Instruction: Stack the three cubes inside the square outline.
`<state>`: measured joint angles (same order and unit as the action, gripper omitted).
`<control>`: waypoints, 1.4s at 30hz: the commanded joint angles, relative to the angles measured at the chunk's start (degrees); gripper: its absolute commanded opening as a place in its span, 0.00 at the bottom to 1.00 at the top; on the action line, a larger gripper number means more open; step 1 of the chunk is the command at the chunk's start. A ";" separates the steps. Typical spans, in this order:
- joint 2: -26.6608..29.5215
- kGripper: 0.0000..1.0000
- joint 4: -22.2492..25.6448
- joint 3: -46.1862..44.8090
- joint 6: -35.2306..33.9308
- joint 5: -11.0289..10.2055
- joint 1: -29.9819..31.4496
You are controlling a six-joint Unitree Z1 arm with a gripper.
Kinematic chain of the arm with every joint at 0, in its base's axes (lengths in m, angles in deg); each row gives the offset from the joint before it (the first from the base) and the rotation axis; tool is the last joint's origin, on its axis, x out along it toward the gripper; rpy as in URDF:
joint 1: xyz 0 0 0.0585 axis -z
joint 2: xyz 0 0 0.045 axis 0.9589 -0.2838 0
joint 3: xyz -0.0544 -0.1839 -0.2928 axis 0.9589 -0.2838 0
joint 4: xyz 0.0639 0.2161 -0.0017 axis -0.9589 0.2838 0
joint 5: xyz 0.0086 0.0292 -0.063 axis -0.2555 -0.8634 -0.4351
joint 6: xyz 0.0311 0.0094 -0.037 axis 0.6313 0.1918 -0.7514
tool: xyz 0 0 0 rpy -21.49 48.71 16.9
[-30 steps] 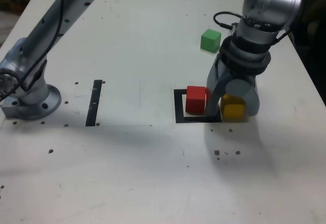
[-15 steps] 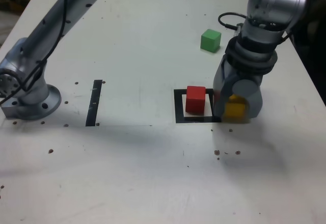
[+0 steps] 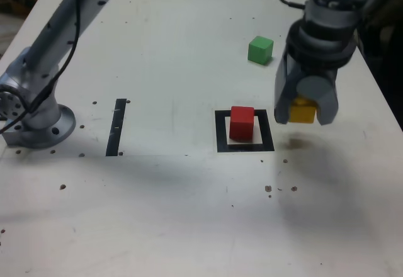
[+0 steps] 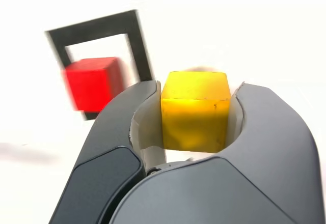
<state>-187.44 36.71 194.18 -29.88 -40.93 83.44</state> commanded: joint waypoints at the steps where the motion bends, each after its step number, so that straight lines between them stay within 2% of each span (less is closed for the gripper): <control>1: 2.33 0.30 1.67 -0.15 0.04 -0.28 0.08; 4: 5.42 0.30 3.53 -2.40 0.11 -0.37 0.09; 10: 8.11 0.30 3.38 -7.37 -1.01 0.75 -0.32; 17: 8.16 0.30 2.40 -11.79 -1.92 3.55 -1.54; 42: 7.09 0.30 -2.88 -19.64 -0.41 7.49 -4.59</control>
<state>-179.80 34.03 174.60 -30.46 -33.66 78.94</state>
